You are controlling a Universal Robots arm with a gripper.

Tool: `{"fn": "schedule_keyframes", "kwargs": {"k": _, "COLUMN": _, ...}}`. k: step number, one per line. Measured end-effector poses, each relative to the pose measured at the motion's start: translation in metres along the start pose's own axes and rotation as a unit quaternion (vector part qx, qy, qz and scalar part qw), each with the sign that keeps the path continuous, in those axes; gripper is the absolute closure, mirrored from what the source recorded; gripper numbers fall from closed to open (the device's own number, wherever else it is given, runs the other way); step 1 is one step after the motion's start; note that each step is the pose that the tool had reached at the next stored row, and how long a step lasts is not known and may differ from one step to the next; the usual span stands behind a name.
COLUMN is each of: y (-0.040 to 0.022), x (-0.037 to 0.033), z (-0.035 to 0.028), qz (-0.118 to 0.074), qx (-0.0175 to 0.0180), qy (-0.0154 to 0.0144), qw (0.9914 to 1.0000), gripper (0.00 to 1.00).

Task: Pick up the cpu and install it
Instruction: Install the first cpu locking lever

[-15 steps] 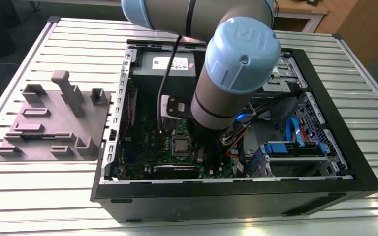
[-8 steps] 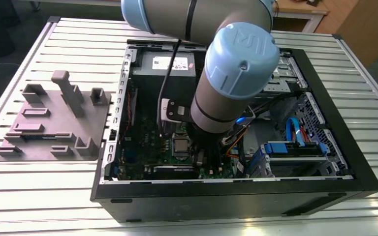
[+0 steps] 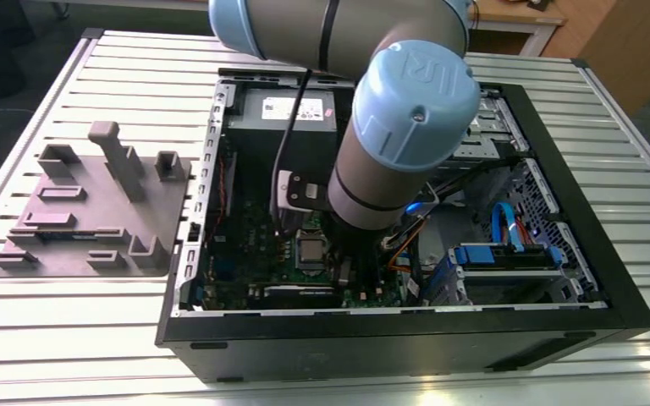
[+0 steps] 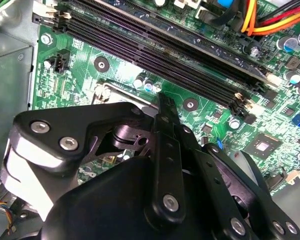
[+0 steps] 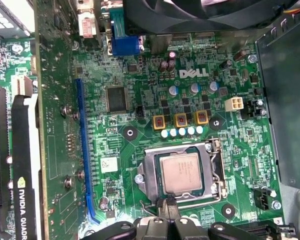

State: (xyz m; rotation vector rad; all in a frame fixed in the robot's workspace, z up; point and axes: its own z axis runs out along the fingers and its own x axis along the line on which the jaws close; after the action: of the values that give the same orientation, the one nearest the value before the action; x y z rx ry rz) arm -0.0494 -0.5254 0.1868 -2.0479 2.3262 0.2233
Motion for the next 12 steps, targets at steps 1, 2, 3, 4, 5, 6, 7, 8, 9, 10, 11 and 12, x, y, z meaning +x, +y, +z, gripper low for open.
{"fn": "schedule_keyframes", "kwargs": {"k": 1, "y": -0.0003, "x": 0.0, "z": 0.0001, "qz": 0.0, "qx": 0.0, "qy": 0.0, "qw": 1.0, "gripper": 0.89}}
{"fn": "schedule_keyframes", "kwargs": {"k": 2, "y": -0.0006, "x": -0.0001, "z": 0.0002, "qz": 0.0, "qx": 0.0, "qy": -0.0001, "qw": 1.0, "gripper": 0.89}}
{"fn": "schedule_keyframes", "kwargs": {"k": 3, "y": -0.001, "x": -0.0001, "z": 0.0002, "qz": 0.0, "qx": 0.0001, "qy": -0.0001, "qw": 1.0, "gripper": 0.89}}
{"fn": "schedule_keyframes", "kwargs": {"k": 4, "y": -0.0015, "x": -0.0002, "z": 0.0002, "qz": 0.0, "qx": 0.0001, "qy": -0.0002, "qw": 1.0, "gripper": 0.89}}
{"fn": "schedule_keyframes", "kwargs": {"k": 5, "y": -0.0021, "x": -0.0003, "z": 0.0002, "qz": 0.0, "qx": 0.0001, "qy": -0.0002, "qw": 1.0, "gripper": 0.89}}
{"fn": "schedule_keyframes", "kwargs": {"k": 6, "y": -0.0026, "x": -0.0003, "z": 0.0002, "qz": 0.0, "qx": 0.0001, "qy": -0.0003, "qw": 1.0, "gripper": 0.89}}
{"fn": "schedule_keyframes", "kwargs": {"k": 7, "y": -0.0031, "x": -0.0004, "z": 0.0002, "qz": 0.0, "qx": 0.0002, "qy": -0.0003, "qw": 1.0, "gripper": 0.89}}
{"fn": "schedule_keyframes", "kwargs": {"k": 8, "y": -0.0035, "x": -0.0005, "z": 0.0003, "qz": 0.0, "qx": 0.0002, "qy": -0.0003, "qw": 1.0, "gripper": 0.89}}
{"fn": "schedule_keyframes", "kwargs": {"k": 9, "y": -0.0038, "x": -0.0005, "z": 0.0003, "qz": 0.0, "qx": 0.0002, "qy": -0.0002, "qw": 1.0, "gripper": 0.89}}
{"fn": "schedule_keyframes", "kwargs": {"k": 10, "y": -0.0042, "x": -0.0006, "z": 0.0003, "qz": 0.0, "qx": 0.0001, "qy": -0.0002, "qw": 1.0, "gripper": 0.89}}
{"fn": "schedule_keyframes", "kwargs": {"k": 11, "y": -0.0046, "x": -0.0006, "z": 0.0004, "qz": 0.0, "qx": 0.0001, "qy": -0.0003, "qw": 1.0, "gripper": 0.89}}
{"fn": "schedule_keyframes", "kwargs": {"k": 12, "y": -0.0053, "x": -0.0007, "z": 0.0005, "qz": 0.0, "qx": 0.0003, "qy": -0.0004, "qw": 1.0, "gripper": 0.89}}
